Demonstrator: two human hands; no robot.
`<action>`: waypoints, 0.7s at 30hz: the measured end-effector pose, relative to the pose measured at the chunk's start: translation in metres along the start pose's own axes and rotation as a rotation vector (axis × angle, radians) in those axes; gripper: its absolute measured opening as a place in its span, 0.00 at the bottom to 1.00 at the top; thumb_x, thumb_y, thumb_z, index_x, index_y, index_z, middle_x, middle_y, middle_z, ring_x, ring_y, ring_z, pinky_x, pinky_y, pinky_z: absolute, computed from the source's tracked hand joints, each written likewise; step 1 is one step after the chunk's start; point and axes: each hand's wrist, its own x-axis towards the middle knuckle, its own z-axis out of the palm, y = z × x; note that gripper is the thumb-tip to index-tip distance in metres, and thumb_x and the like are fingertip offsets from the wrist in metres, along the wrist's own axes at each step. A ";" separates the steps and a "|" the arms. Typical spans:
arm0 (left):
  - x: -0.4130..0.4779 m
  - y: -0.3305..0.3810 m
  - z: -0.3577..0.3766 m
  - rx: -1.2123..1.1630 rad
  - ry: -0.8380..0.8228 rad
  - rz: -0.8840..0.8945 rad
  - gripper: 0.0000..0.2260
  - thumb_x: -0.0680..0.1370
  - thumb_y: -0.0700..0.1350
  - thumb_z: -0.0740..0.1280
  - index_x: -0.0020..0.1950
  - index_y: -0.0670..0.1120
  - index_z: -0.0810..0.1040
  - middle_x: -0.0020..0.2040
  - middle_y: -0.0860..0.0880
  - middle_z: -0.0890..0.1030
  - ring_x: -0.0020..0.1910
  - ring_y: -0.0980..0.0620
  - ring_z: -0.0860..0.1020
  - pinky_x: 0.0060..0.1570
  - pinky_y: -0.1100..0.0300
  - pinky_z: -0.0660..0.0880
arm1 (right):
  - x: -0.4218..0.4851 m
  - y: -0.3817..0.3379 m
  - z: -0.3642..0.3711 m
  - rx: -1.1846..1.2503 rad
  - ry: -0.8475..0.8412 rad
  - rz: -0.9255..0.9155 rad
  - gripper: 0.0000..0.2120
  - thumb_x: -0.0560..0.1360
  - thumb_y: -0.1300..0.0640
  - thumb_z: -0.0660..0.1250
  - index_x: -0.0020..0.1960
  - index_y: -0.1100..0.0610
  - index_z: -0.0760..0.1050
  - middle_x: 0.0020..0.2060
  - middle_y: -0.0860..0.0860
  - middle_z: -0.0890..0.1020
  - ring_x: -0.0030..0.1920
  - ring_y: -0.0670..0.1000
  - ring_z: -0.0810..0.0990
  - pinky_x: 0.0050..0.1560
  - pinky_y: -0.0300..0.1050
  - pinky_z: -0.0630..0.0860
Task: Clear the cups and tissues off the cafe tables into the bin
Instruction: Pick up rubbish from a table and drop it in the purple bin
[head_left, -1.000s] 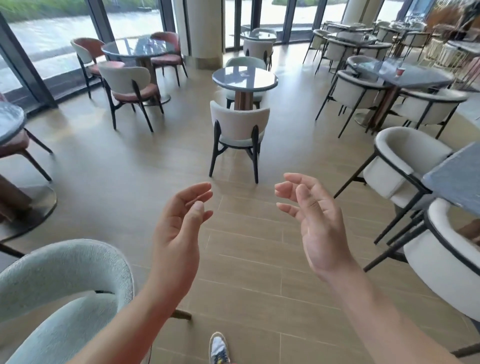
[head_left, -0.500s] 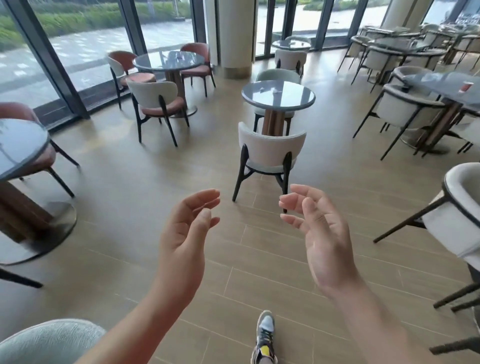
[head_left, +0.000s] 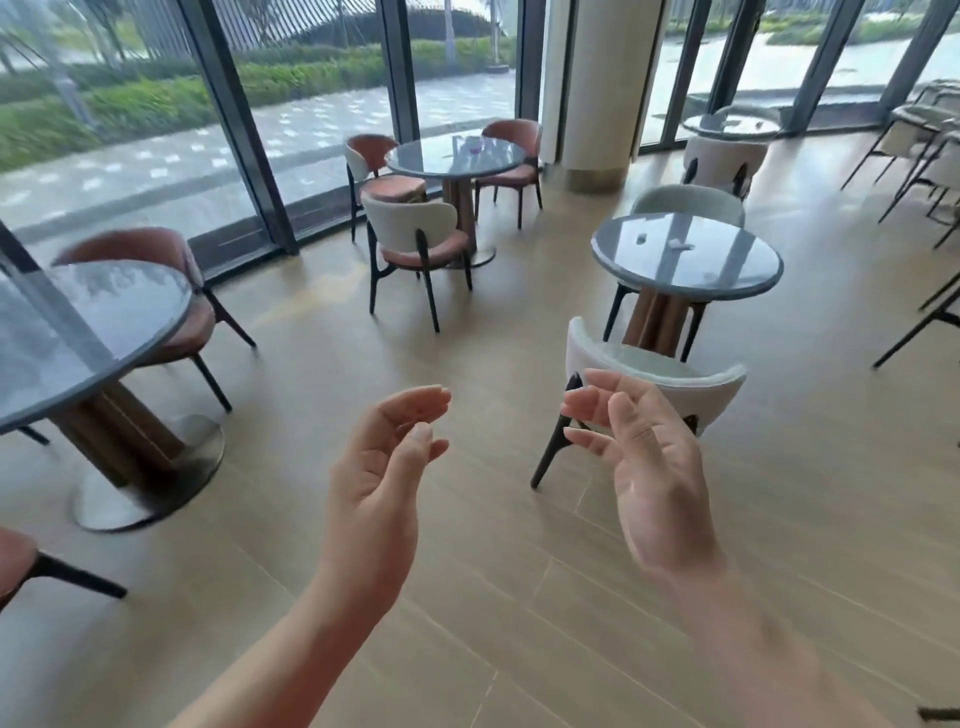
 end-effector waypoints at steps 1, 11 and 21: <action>0.015 -0.005 0.005 0.001 0.017 0.000 0.15 0.75 0.52 0.65 0.59 0.50 0.81 0.60 0.47 0.84 0.66 0.48 0.79 0.58 0.50 0.76 | 0.019 0.004 -0.001 0.002 -0.017 0.002 0.31 0.72 0.29 0.71 0.62 0.53 0.80 0.52 0.57 0.84 0.58 0.56 0.83 0.57 0.53 0.79; 0.154 -0.070 0.033 0.005 0.069 -0.015 0.15 0.74 0.52 0.66 0.58 0.50 0.82 0.59 0.46 0.84 0.65 0.47 0.80 0.58 0.51 0.76 | 0.175 0.072 -0.002 0.010 -0.078 0.047 0.34 0.72 0.29 0.71 0.63 0.56 0.79 0.53 0.56 0.85 0.59 0.57 0.83 0.59 0.55 0.79; 0.361 -0.153 0.027 0.000 0.051 -0.063 0.11 0.78 0.46 0.66 0.59 0.48 0.81 0.59 0.47 0.84 0.65 0.47 0.80 0.59 0.48 0.76 | 0.375 0.163 0.043 -0.002 -0.031 0.047 0.28 0.74 0.31 0.71 0.62 0.52 0.81 0.54 0.57 0.84 0.60 0.58 0.82 0.59 0.55 0.78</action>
